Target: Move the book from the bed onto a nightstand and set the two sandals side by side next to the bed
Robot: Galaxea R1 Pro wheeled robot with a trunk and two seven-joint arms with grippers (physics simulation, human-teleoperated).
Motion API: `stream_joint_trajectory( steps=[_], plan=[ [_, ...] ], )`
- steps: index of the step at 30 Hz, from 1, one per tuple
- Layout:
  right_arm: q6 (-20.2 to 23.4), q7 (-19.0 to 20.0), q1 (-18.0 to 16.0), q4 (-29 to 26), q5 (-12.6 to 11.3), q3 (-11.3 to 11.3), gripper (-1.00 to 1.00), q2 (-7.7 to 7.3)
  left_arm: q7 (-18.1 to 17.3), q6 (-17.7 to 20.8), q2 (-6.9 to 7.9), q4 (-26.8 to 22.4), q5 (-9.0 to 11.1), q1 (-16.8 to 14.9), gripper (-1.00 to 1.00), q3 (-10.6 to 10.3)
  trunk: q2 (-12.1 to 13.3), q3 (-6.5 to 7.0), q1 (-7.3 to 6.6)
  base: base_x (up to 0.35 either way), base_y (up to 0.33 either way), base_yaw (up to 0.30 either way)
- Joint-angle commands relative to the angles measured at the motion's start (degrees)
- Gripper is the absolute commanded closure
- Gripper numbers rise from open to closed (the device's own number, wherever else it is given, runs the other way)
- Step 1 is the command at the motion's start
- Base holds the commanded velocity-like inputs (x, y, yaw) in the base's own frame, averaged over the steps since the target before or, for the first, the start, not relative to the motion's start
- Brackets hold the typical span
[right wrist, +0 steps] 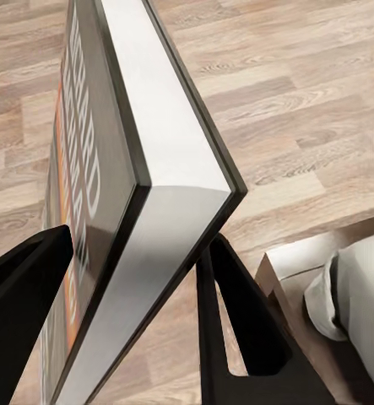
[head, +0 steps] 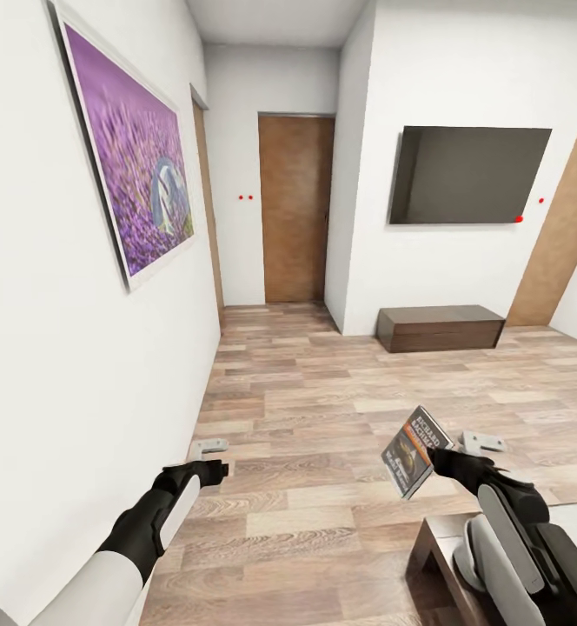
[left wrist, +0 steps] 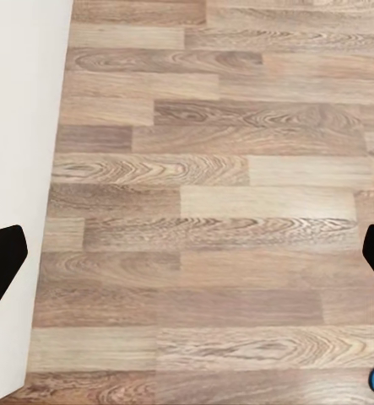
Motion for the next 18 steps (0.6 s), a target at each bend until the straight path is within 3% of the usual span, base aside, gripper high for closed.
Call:
stream_joint_trajectory(
  steps=[1, 8, 18],
  plan=[
    [0.17, -0.43, -0.05, -0.02, -0.5, 0.04, 1.0, -0.02, 0.47, 0.2, 0.01, -0.08, 0.6, -0.04, -1.0, -0.2, -0.09, -0.1, 0.03, 0.091, 0.055, 0.0],
    [0.2, -0.3, -0.05, 0.23, 0.36, 0.03, 1.0, -0.02, 0.63, 0.09, -0.86, -0.05, 0.42, -0.04, -1.0, -0.5, -0.09, -0.1, 0.03, 0.086, 0.187, 0.0],
    [-0.15, -0.3, -0.05, 0.85, 0.39, -0.14, 1.0, -0.02, 0.87, -0.02, -1.13, -0.06, 0.38, -0.04, -1.0, -0.61, -0.09, -0.1, 0.03, 0.006, 0.089, 0.0]
  ],
)
